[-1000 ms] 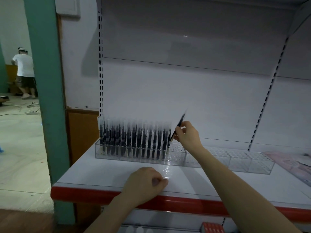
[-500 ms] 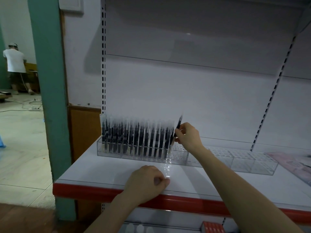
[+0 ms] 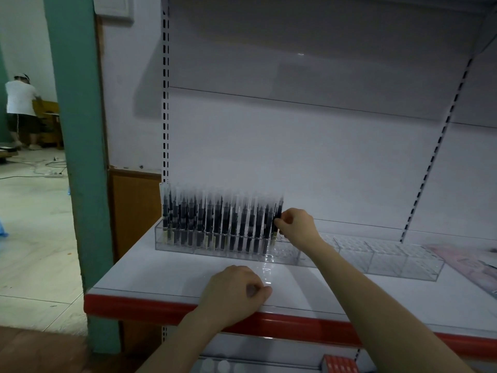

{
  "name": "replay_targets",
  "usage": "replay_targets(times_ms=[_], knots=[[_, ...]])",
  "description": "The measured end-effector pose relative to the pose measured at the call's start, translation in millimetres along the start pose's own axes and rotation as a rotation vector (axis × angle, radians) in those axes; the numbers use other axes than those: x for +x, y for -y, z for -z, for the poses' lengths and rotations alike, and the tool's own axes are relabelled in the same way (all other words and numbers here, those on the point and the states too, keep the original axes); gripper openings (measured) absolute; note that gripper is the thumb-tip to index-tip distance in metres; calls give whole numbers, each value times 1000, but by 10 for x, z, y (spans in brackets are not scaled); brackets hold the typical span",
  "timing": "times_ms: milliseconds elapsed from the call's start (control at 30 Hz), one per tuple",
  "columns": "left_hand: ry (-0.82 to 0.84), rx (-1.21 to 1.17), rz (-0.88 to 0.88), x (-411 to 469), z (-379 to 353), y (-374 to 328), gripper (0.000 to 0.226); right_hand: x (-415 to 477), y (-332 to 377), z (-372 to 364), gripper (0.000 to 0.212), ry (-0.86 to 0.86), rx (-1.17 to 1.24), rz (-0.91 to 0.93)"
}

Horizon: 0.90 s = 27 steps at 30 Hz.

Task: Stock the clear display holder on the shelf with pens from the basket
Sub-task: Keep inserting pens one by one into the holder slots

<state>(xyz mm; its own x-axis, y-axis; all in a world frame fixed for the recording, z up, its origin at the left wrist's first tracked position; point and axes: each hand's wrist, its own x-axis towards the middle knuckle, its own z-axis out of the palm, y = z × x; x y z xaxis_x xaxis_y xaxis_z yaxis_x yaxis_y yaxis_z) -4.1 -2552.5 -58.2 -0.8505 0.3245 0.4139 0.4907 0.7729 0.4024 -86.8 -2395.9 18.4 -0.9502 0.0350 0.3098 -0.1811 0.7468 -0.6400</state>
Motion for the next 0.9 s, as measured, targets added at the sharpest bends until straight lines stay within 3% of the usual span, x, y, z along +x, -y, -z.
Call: replay_targets(times_ms=[400, 600, 667, 767, 900], knots=[[5, -5, 14, -4, 16, -27, 33, -14, 11, -36, 21, 38, -71, -27], [-8, 13, 22, -2, 11, -29, 32, -31, 41, -5, 34, 63, -120, -45], [-9, 18, 13, -3, 19, -40, 33, -120, 69, 79, 15, -40, -49, -10], [-53, -57, -11, 0, 44, -56, 36, -332, 147, 254, 26, -246, 144, 24], [-272, -199, -87, -79, 91, -102, 53, -692, 292, 370, 18, -197, 280, 43]])
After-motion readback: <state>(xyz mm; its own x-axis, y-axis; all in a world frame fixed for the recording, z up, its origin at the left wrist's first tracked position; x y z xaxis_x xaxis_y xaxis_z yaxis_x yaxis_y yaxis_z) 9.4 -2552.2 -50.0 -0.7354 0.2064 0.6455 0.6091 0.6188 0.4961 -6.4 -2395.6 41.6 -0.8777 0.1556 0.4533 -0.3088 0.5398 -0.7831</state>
